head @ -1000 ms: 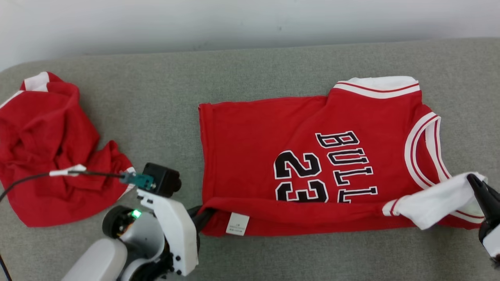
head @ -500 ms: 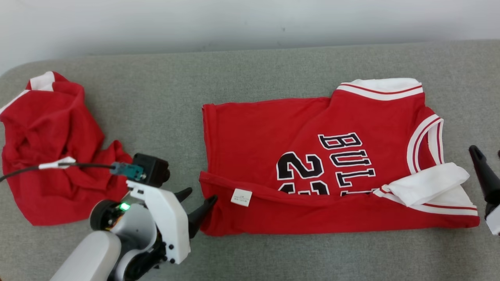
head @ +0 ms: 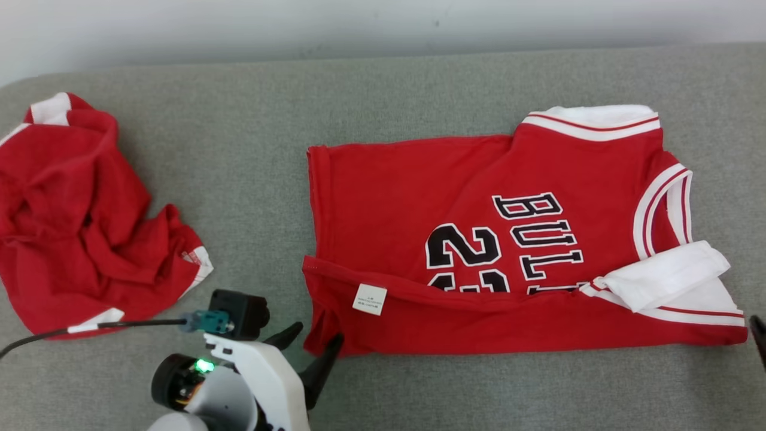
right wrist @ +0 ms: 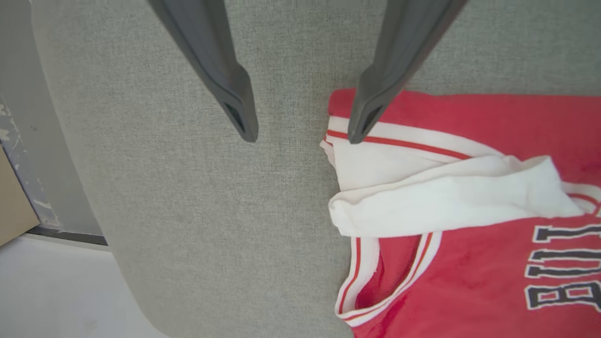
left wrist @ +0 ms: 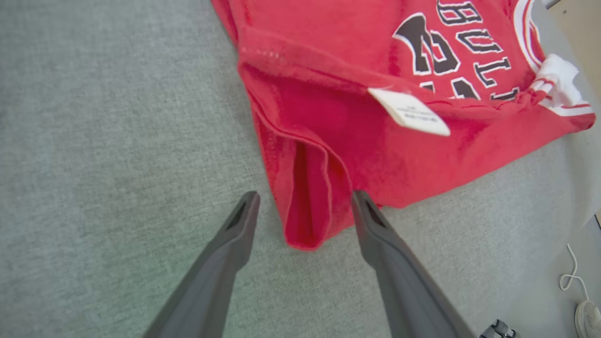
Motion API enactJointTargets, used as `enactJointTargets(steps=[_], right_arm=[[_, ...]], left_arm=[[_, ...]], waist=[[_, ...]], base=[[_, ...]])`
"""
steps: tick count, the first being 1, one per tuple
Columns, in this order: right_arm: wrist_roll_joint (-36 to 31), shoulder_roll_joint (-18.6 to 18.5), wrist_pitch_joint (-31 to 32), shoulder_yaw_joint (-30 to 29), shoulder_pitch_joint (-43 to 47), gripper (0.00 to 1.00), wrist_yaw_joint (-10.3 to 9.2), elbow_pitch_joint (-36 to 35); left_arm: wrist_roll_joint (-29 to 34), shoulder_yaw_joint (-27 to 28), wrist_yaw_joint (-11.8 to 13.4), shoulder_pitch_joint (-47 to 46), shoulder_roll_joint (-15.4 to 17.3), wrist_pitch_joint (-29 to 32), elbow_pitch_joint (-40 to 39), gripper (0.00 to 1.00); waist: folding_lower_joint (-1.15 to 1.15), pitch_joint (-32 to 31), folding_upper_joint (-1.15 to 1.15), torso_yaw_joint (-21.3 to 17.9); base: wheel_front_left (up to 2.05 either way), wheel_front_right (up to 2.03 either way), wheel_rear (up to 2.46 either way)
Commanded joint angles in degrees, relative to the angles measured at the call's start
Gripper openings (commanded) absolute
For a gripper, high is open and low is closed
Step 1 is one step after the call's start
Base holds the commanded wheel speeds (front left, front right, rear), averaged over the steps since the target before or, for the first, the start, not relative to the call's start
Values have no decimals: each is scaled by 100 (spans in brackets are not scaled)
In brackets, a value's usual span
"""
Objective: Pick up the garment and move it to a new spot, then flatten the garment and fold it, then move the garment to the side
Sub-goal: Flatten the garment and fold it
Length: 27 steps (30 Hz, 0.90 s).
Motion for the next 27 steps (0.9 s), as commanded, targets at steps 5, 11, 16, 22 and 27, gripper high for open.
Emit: enactJointTargets(steps=[5,11,16,22,27], right_arm=[[-47,-62,3,220,-179,100,16,437],[71,-63,-166,427,-363,100,16,851],[343,-73,-190,594,-428,100,17,932],[583,-99,-143,669,-410,100,17,856],[718,-58,-64,782,-333,100,17,818]], left_arm=[[159,-164,-2,-145,-113,-77,266,100],[200,-303,-47,-148,-221,-152,574,100],[200,-403,-59,-128,-326,-234,757,100],[220,-498,-57,-139,-414,-290,890,100],[260,-569,-59,-124,-387,-266,1043,45]], waist=[[0,281,0,30],[0,350,0,92],[0,326,0,121],[0,304,0,113],[0,290,0,97]], base=[[0,0,0],[0,0,0],[0,0,0],[0,0,0],[0,0,0]])
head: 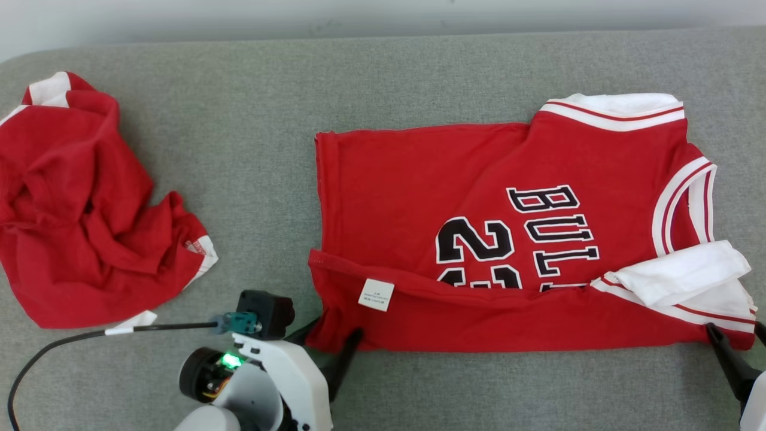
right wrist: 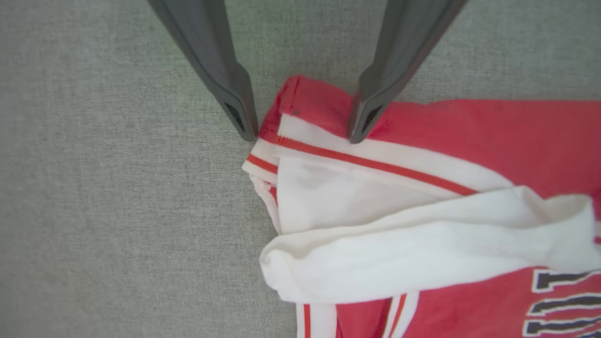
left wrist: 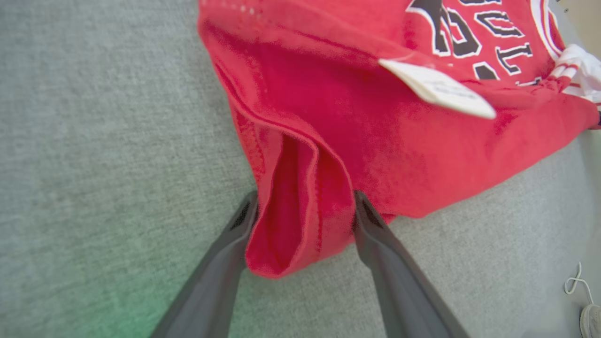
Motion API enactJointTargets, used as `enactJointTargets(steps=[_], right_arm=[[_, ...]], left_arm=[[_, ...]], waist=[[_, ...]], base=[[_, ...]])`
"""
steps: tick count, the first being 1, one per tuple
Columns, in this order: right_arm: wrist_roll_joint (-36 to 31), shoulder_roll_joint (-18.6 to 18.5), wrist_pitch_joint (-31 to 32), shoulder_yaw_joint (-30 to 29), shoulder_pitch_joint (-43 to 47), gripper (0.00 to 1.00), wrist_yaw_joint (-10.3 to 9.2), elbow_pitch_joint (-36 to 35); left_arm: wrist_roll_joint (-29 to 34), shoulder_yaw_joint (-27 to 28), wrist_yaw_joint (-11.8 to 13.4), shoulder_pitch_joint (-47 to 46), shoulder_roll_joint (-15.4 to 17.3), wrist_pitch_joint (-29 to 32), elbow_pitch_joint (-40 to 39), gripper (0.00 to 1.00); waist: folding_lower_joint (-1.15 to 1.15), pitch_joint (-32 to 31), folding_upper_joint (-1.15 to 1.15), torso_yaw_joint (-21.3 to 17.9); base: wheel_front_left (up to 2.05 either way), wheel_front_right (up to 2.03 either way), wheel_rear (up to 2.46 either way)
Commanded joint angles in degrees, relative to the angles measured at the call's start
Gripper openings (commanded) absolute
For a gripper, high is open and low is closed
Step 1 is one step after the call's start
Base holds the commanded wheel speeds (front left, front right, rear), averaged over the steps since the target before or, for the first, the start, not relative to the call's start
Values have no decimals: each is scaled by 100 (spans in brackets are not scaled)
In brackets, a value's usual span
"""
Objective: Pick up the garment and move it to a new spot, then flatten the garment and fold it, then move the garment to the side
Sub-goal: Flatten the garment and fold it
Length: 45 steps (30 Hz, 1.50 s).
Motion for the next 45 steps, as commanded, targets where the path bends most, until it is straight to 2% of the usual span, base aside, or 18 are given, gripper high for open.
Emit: enactJointTargets(steps=[1,2,3,4,5,10,15,22,27,28,29,30,31,32,33,40,43,45], right_arm=[[53,34,41,50,51,100,17,-1],[70,29,51,56,61,82,17,2],[87,20,49,44,57,44,17,10],[101,5,43,25,47,12,17,29],[112,-6,41,11,31,0,16,47],[340,-14,76,-114,-66,0,8,147],[517,-272,209,-315,39,0,4,179],[1140,-972,879,-522,845,0,2,-272],[1465,-1107,1218,-708,1487,2,2,-518],[1473,-1077,1235,-711,1562,11,2,-532],[1458,-1044,1250,-710,1629,35,2,-532],[1466,-1012,1266,-680,1680,49,2,-550],[1480,-986,1267,-662,1710,84,2,-577],[1470,-962,1243,-664,1731,100,2,-602],[1454,-936,1216,-673,1750,100,2,-615],[1503,-1130,1135,-1130,1808,100,3,-956],[1656,-1224,1133,-1374,1467,100,4,-1314],[1686,-1329,1179,-1447,1077,100,4,-1513]], left_arm=[[-7,-169,-1,186,7,137,252,30],[-39,-172,-16,208,14,150,256,2],[-68,-174,-33,222,15,163,250,0],[-94,-168,-41,231,17,173,243,0],[-126,-157,-60,236,19,187,236,0],[-370,-96,-148,304,27,257,190,0],[-658,83,-182,375,112,340,-65,0],[-908,104,-79,982,305,459,-773,0],[-987,-53,25,1493,207,387,-949,0],[-971,-86,32,1532,183,365,-924,0],[-989,-121,30,1575,121,335,-892,0],[-1015,-153,14,1607,76,301,-852,0],[-994,-179,-2,1621,60,274,-817,1],[-968,-193,-2,1629,30,235,-797,38],[-943,-186,14,1629,7,180,-780,100],[-734,214,236,1640,358,-87,-1108,100],[-543,501,381,1465,618,-165,-1423,100],[-550,613,396,1246,615,-141,-1596,100]], waist=[[0,-9,0,-2],[0,-15,0,-2],[0,-17,0,2],[0,-22,0,7],[0,-30,0,11],[0,-102,0,28],[0,-297,0,79],[0,-558,0,158],[0,-575,0,217],[0,-560,0,229],[0,-546,0,240],[0,-536,0,251],[0,-530,0,259],[0,-525,0,263],[0,-520,0,263],[0,-516,0,259],[0,-415,0,281],[0,-284,0,310]], base=[[0,0,0],[0,0,0],[0,0,0],[0,0,0],[0,0,0],[0,0,0],[0,0,0],[0,0,0],[0,0,0],[0,0,0],[0,0,0],[0,0,0],[0,0,0],[0,0,0],[0,0,0],[0,0,0],[0,0,0],[0,0,0]])
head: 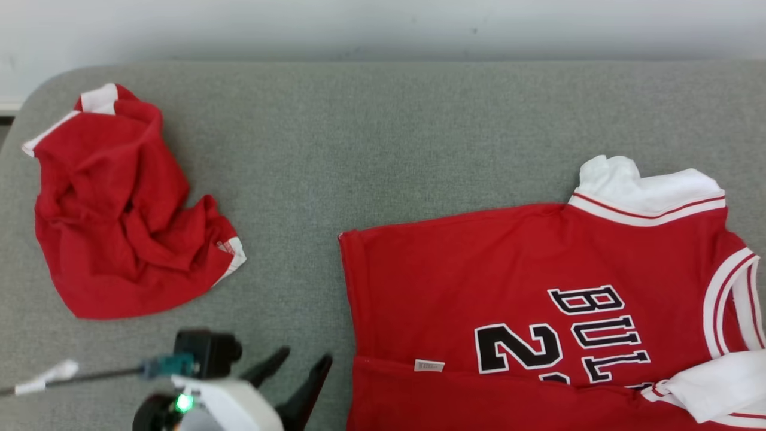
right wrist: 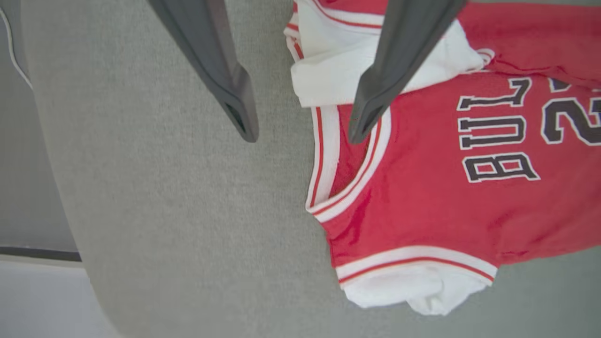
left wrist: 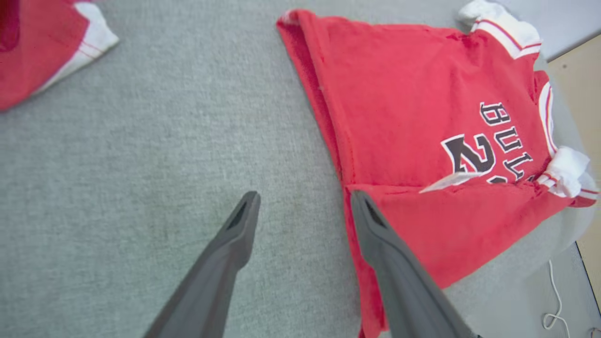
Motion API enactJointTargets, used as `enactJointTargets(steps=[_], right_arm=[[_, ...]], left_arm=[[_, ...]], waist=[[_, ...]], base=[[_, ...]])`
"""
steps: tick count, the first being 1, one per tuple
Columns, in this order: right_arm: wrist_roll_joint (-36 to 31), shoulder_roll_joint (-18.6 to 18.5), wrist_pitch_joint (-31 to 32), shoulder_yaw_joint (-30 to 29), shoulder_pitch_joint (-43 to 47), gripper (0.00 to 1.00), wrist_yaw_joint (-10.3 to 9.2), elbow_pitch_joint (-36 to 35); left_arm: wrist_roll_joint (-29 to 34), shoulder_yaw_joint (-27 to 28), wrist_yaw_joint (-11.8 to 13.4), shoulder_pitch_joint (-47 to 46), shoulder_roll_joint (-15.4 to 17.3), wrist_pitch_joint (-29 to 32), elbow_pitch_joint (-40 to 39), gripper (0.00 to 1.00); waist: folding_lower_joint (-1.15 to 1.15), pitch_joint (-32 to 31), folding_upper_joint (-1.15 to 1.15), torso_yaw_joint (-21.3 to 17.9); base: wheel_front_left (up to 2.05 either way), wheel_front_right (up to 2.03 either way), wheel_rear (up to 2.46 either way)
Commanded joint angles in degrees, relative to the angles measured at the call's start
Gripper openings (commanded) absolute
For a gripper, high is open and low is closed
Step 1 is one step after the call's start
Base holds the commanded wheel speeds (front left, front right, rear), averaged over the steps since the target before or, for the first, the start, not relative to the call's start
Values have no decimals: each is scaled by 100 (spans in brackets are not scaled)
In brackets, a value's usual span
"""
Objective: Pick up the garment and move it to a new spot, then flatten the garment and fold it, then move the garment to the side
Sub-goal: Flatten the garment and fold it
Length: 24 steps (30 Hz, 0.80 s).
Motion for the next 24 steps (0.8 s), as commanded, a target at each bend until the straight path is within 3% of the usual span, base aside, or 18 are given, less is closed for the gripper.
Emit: enactJointTargets(steps=[1,5,12,18,24], right_arm=[[-35,-87,30,-32,-320,100,-12,-63],[-348,-39,255,393,-1699,100,-12,37],[-1503,398,633,1472,-4008,100,-12,1295],[-1735,355,892,2019,-4518,100,-12,2328],[-1425,175,1206,2410,-4315,100,-12,2458]], left_arm=[[28,3,-24,-234,-31,58,-57,100],[122,-60,-103,-1227,-260,265,213,100],[471,-423,-297,-2746,-816,348,1616,100],[497,-689,-508,-3164,-1196,173,2540,100],[515,-793,-657,-3407,-1341,54,2898,100]], waist=[[0,170,0,54],[0,585,0,193],[0,1124,0,494],[0,1139,0,666],[0,1069,0,599]], base=[[0,0,0],[0,0,0],[0,0,0],[0,0,0],[0,0,0]])
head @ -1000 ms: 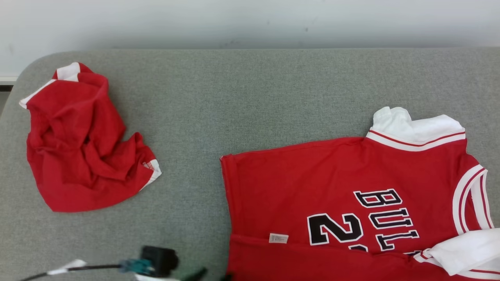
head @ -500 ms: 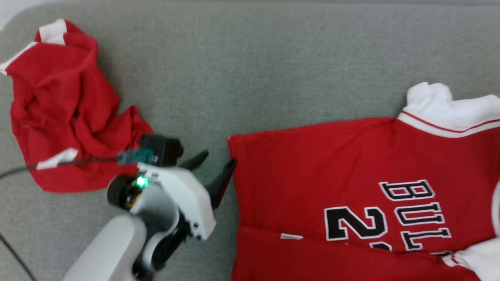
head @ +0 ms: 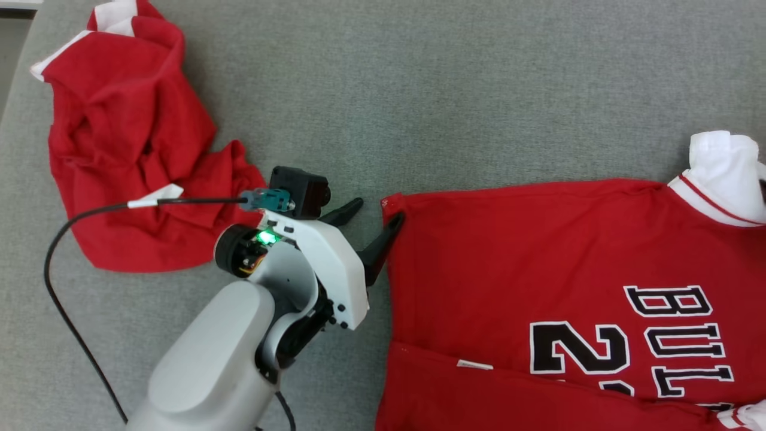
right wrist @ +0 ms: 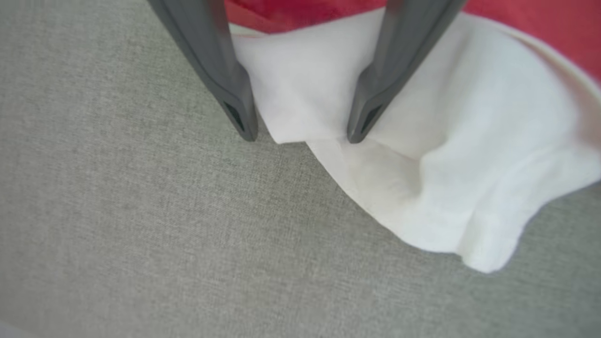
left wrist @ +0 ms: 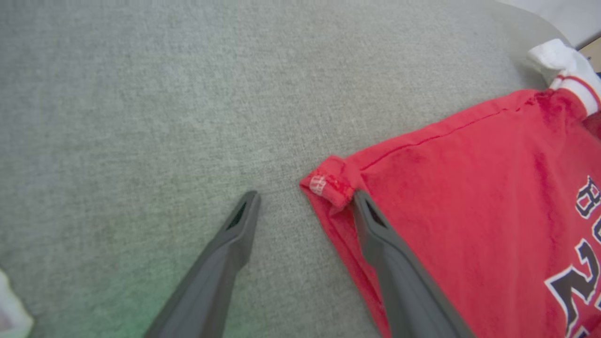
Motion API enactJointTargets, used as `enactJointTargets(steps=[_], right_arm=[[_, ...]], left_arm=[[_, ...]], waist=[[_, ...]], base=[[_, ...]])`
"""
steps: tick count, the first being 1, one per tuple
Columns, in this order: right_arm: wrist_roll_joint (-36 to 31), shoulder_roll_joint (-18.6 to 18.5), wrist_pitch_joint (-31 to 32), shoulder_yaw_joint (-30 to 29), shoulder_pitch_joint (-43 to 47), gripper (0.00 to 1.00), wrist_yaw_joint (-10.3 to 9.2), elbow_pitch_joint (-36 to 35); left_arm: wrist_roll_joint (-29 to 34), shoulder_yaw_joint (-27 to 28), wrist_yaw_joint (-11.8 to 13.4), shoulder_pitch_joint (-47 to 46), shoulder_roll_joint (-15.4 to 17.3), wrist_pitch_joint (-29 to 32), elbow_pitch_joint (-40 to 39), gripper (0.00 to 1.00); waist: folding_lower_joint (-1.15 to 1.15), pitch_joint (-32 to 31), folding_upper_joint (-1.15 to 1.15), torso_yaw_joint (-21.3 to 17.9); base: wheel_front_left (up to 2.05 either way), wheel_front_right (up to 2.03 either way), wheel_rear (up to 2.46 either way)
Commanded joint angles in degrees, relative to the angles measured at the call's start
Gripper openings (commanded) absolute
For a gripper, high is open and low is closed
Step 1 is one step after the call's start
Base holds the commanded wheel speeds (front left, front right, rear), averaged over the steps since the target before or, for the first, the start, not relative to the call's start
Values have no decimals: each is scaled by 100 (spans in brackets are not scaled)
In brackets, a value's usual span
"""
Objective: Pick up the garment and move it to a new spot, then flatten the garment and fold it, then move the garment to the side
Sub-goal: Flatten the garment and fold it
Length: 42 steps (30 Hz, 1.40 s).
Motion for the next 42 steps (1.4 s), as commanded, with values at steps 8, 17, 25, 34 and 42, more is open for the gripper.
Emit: enactJointTargets(steps=[8,17,25,34,42], right_arm=[[303,-70,-82,459,256,100,-11,-106],[430,-50,-241,809,376,100,-3,17],[538,-31,-304,982,386,20,3,93],[385,-205,-1616,960,14,0,2,78],[373,-276,-2297,998,-45,0,1,329]], left_arm=[[-53,-78,-66,-131,-80,-35,235,100],[-115,-196,-147,-149,-128,35,299,100],[-218,-348,-304,-96,-138,185,331,0],[-236,-174,-266,-148,-116,-140,170,0],[-323,-29,-168,51,-108,-440,-62,0]], waist=[[0,-52,0,-134],[0,-45,0,-171],[0,-72,0,-182],[0,-169,0,-173],[0,-355,0,-211]], base=[[0,0,0],[0,0,0],[0,0,0],[0,0,0],[0,0,0]])
